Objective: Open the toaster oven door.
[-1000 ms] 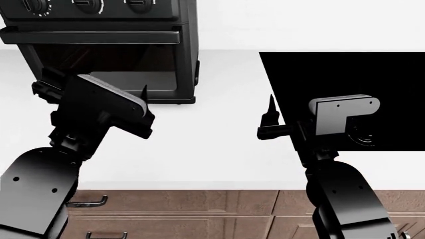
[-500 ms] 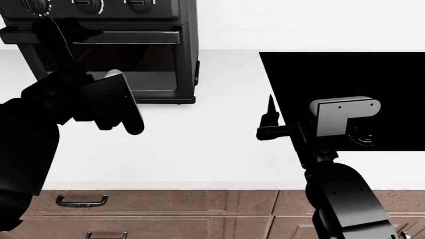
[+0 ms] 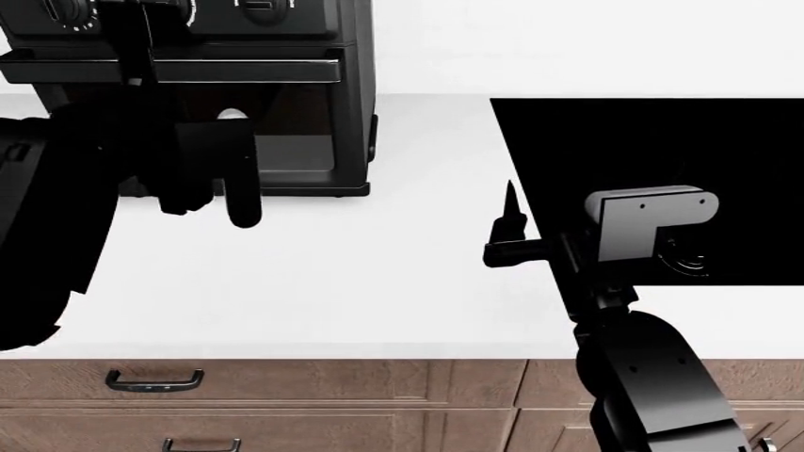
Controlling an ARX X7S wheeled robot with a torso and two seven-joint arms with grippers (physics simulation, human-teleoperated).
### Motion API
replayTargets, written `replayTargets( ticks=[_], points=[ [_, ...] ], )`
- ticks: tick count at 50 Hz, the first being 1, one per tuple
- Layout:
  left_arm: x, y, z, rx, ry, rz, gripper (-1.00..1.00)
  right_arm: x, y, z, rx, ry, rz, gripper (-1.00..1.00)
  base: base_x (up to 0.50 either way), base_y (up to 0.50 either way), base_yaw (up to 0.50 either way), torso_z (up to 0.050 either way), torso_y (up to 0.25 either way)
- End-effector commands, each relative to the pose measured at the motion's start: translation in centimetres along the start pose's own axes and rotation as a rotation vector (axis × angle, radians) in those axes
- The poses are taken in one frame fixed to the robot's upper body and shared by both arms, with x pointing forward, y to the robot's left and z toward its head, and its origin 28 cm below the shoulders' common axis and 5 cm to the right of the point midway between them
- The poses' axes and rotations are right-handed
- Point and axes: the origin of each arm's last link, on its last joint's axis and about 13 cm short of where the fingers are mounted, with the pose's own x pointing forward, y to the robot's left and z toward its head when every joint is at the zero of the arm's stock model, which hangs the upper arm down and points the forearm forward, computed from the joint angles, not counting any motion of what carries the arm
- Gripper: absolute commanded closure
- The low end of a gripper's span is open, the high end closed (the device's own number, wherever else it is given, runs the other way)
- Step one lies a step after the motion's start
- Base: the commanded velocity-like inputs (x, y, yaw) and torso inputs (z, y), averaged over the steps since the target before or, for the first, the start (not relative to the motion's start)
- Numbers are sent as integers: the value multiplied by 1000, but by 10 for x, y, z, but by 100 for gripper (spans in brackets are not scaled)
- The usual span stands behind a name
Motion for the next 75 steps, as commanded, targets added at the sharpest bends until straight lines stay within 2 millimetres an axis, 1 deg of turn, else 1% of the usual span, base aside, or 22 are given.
replayTargets(
  ticks=[1, 8, 17, 25, 42, 51, 58, 59, 75],
  points=[
    [17, 10, -1, 29, 9, 7, -100, 1, -1, 2, -3, -4, -3, -100, 0, 0, 0, 0, 0],
    [29, 10, -1, 36, 20, -1, -100, 0, -2, 3, -6, -6, -7, -100, 0, 0, 0, 0, 0],
    [39, 7, 2, 57, 20, -14, -100, 0, -3, 4, -7, -6, -13, -100, 0, 0, 0, 0, 0],
    [50, 9, 3, 68, 21, -9, -100, -1, -5, 5, -10, -6, -18, -100, 0, 0, 0, 0, 0],
    [71, 6, 2, 86, 41, -20, -100, 0, -6, 5, -13, -5, -26, -100, 0, 0, 0, 0, 0],
    [79, 4, 4, 93, 43, -25, -100, 0, -7, 4, -14, -5, -30, -100, 0, 0, 0, 0, 0],
    [81, 2, 4, 105, 43, -18, -100, 0, -8, 4, -13, -4, -33, -100, 0, 0, 0, 0, 0],
    [81, 2, 4, 106, 43, -16, 100, 0, -8, 4, -13, -4, -33, -100, 0, 0, 0, 0, 0],
    [78, -6, 2, 131, 19, -4, 100, 0, -8, 3, -9, -3, -34, -100, 0, 0, 0, 0, 0]
  ],
)
